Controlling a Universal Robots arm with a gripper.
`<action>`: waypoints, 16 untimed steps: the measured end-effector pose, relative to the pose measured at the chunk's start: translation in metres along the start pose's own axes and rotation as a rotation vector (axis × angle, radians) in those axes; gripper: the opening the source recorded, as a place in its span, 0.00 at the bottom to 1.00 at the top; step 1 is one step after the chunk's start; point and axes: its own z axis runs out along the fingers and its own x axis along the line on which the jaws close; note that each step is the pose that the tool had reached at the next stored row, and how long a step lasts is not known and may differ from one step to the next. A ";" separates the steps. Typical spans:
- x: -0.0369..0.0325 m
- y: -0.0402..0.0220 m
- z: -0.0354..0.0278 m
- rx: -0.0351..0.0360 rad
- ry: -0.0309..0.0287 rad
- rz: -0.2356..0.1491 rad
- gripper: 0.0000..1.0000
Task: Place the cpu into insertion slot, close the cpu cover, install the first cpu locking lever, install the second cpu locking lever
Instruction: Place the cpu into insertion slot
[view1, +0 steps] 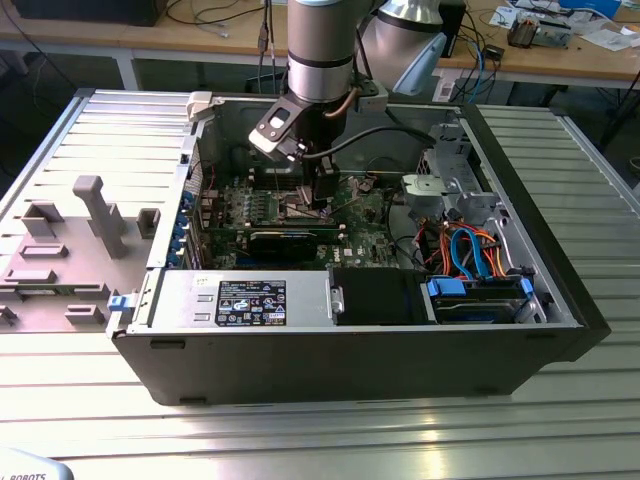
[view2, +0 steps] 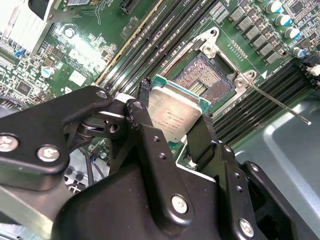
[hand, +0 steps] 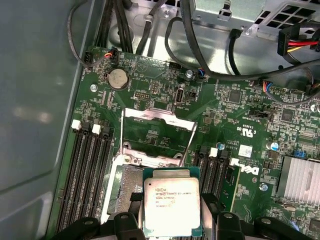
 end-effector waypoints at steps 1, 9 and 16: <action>0.0000 0.0000 0.0000 0.0001 -0.0001 0.001 0.54; 0.0000 0.0000 0.0002 0.0001 -0.0004 0.016 0.54; 0.0000 0.0000 0.0003 0.0003 -0.0007 0.027 0.54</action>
